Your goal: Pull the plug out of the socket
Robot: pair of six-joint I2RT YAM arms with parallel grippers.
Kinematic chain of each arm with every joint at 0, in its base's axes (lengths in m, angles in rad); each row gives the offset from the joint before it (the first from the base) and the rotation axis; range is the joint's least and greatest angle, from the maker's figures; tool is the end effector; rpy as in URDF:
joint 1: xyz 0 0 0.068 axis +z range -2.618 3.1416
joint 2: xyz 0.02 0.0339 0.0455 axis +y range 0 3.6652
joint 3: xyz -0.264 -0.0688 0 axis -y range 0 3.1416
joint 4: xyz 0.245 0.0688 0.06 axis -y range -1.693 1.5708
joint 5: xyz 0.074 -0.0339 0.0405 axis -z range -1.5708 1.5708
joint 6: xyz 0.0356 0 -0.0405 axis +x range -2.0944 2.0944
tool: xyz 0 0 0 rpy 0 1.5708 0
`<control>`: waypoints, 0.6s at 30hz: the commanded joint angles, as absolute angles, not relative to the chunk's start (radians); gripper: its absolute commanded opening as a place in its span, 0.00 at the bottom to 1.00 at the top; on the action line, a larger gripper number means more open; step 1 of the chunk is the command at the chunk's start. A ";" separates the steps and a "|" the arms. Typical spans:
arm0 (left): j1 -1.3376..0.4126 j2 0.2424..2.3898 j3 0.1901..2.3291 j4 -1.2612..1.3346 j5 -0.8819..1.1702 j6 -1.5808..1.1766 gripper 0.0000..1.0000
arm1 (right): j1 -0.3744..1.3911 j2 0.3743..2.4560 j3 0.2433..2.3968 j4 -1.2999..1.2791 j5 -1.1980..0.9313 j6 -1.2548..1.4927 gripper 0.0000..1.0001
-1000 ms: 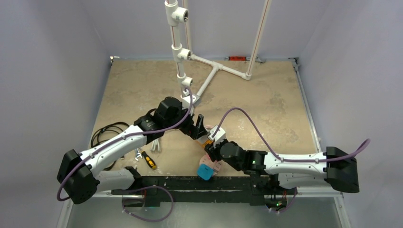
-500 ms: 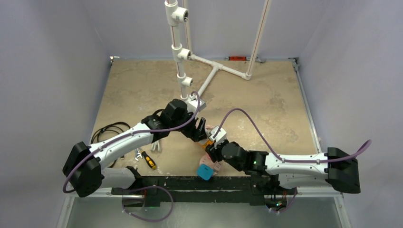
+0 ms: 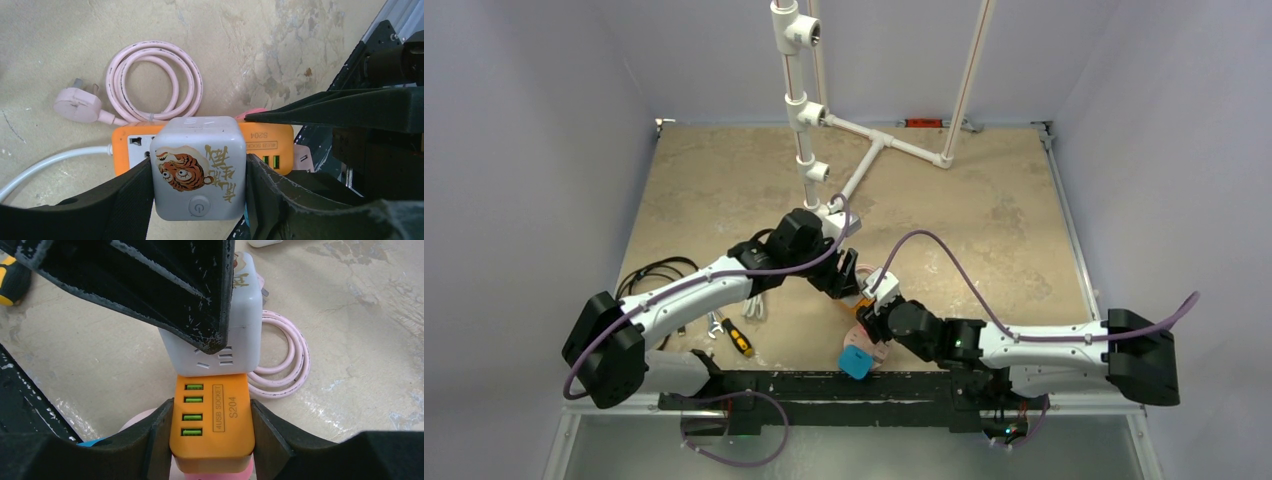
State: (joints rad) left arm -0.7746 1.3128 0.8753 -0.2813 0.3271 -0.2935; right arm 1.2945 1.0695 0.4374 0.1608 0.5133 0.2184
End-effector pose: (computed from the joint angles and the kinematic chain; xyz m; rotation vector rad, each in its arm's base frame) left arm 0.1929 -0.2048 0.2484 0.7509 2.3020 -0.9007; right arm 0.0768 0.2067 0.2010 -0.7415 1.8640 0.4550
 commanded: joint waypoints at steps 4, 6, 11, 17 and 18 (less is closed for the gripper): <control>-0.749 1.258 0.909 -0.318 0.254 -0.263 0.00 | 1.294 1.164 0.516 0.221 0.553 0.189 0.00; -0.723 1.246 0.904 -0.314 0.259 -0.272 0.00 | 1.295 1.184 0.525 0.218 0.551 0.188 0.00; -0.655 1.232 0.891 -0.292 0.309 -0.293 0.00 | 1.296 1.212 0.536 0.210 0.549 0.186 0.00; -0.634 1.233 0.886 -0.286 0.334 -0.293 0.00 | 1.298 1.196 0.531 0.208 0.555 0.192 0.00; -0.634 1.231 0.885 -0.285 0.337 -0.293 0.00 | 1.298 1.187 0.527 0.211 0.555 0.194 0.00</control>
